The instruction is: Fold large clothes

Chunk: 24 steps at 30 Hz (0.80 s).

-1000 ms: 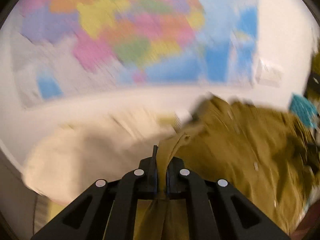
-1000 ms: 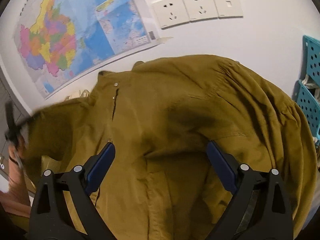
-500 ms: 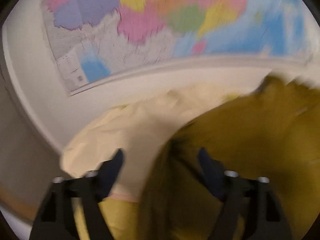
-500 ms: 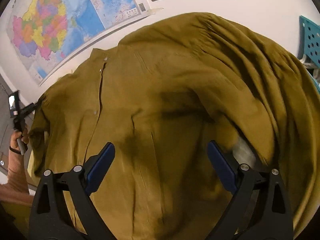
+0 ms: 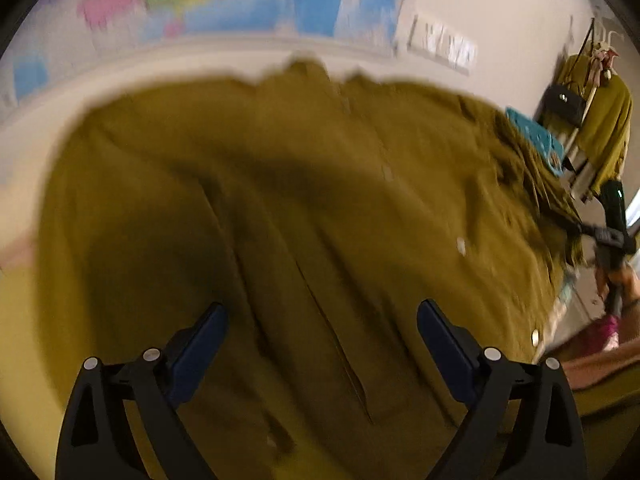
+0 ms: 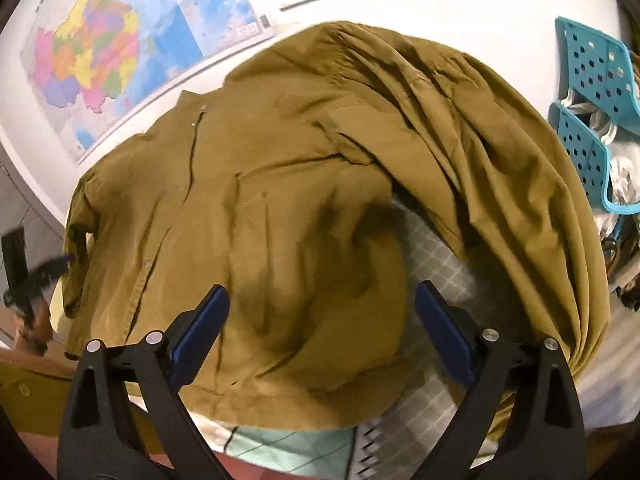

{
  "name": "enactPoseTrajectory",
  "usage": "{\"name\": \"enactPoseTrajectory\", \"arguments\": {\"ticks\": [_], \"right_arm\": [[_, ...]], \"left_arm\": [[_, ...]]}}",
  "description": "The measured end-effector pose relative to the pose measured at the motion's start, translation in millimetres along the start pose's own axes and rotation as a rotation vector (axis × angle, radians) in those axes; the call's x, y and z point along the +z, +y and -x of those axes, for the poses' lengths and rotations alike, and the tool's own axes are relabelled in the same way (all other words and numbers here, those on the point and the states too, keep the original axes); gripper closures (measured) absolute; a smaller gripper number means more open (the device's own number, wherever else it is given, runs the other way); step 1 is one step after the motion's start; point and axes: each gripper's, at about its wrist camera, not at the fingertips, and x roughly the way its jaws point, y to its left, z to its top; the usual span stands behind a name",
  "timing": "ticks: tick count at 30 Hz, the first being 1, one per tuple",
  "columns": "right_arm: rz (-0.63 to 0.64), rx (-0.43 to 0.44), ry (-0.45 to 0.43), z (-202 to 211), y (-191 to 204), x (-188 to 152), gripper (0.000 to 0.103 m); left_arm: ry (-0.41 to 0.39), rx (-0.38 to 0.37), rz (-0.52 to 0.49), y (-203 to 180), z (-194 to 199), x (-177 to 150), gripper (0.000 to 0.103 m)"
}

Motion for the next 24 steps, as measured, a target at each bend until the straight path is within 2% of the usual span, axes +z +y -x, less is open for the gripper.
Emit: {"name": "enactPoseTrajectory", "arguments": {"ticks": [3, 4, 5, 6, 7, 8, 9, 10, 11, 12, 13, 14, 16, 17, 18, 19, 20, 21, 22, 24], "right_arm": [[0.078, -0.100, 0.065, -21.2, 0.6, 2.8, 0.011], [0.096, -0.099, 0.087, -28.0, 1.6, 2.1, 0.012], [0.099, -0.089, 0.110, -35.2, 2.0, 0.9, 0.018], [0.093, -0.071, 0.134, -40.4, 3.1, -0.5, 0.031], [0.084, -0.021, 0.155, -43.9, 4.4, -2.7, 0.038], [0.087, -0.010, 0.149, -42.7, 6.7, -3.5, 0.043], [0.084, 0.007, 0.142, -40.1, 7.6, -4.3, 0.058], [0.051, 0.076, 0.135, -35.2, 6.0, -4.9, 0.068], [0.015, 0.126, 0.127, -31.1, 3.4, -5.3, 0.086], [-0.019, 0.177, 0.124, -27.9, 0.9, -5.6, 0.092], [-0.047, 0.229, 0.120, -24.1, 0.4, -6.8, 0.094], [-0.070, 0.289, 0.110, -18.5, 3.1, -9.9, 0.094], [-0.114, 0.410, 0.093, -5.9, 6.8, -14.9, 0.095], [-0.134, 0.488, 0.066, 7.4, 10.3, -16.4, 0.096], [-0.144, 0.549, 0.035, 20.0, 14.2, -16.5, 0.097], [-0.149, 0.620, -0.008, 36.2, 17.7, -17.0, 0.097], [-0.141, 0.678, -0.079, 57.9, 19.0, -19.8, 0.098], [-0.171, 0.704, -0.107, 65.6, 11.9, -23.9, 0.099], [-0.193, 0.703, -0.109, 65.3, 5.6, -26.0, 0.099], [-0.261, 0.552, -0.035, 46.2, -16.4, -39.9, 0.098]], "left_arm": [[0.051, -0.020, 0.058, 3.8, -21.1, -10.4, 0.007], [0.058, -0.014, 0.081, 7.2, -27.8, -7.8, 0.007], [0.060, -0.010, 0.090, 11.5, -31.8, -5.5, 0.007], [0.057, -0.019, 0.103, 14.7, -35.3, -2.0, 0.007], [0.057, -0.027, 0.118, 19.0, -38.0, 1.3, 0.007], [0.064, -0.024, 0.133, 20.9, -43.1, 7.3, 0.007], [0.070, -0.020, 0.141, 22.1, -51.2, 15.3, 0.007], [0.067, -0.009, 0.145, 21.9, -57.6, 20.4, 0.007], [0.066, 0.001, 0.151, 20.8, -62.5, 24.4, 0.007], [0.062, 0.020, 0.165, 22.2, -68.3, 29.0, 0.007], [0.039, 0.034, 0.171, 22.4, -69.0, 33.6, 0.007], [0.022, 0.052, 0.166, 21.7, -68.8, 35.8, 0.011], [0.015, 0.192, 0.182, 27.4, -68.2, 42.0, 0.067], [0.031, 0.212, 0.209, 34.3, -67.9, 44.8, 0.071], [0.029, 0.200, 0.235, 40.2, -64.8, 46.5, 0.081], [0.050, 0.202, 0.278, 46.6, -60.4, 47.6, 0.086], [0.044, 0.187, 0.304, 54.2, -53.2, 49.4, 0.086], [0.039, 0.170, 0.311, 60.6, -47.5, 49.1, 0.086], [0.039, 0.162, 0.317, 64.6, -44.8, 49.7, 0.083], [0.057, 0.189, 0.289, 64.9, -45.0, 50.4, 0.079]]}}
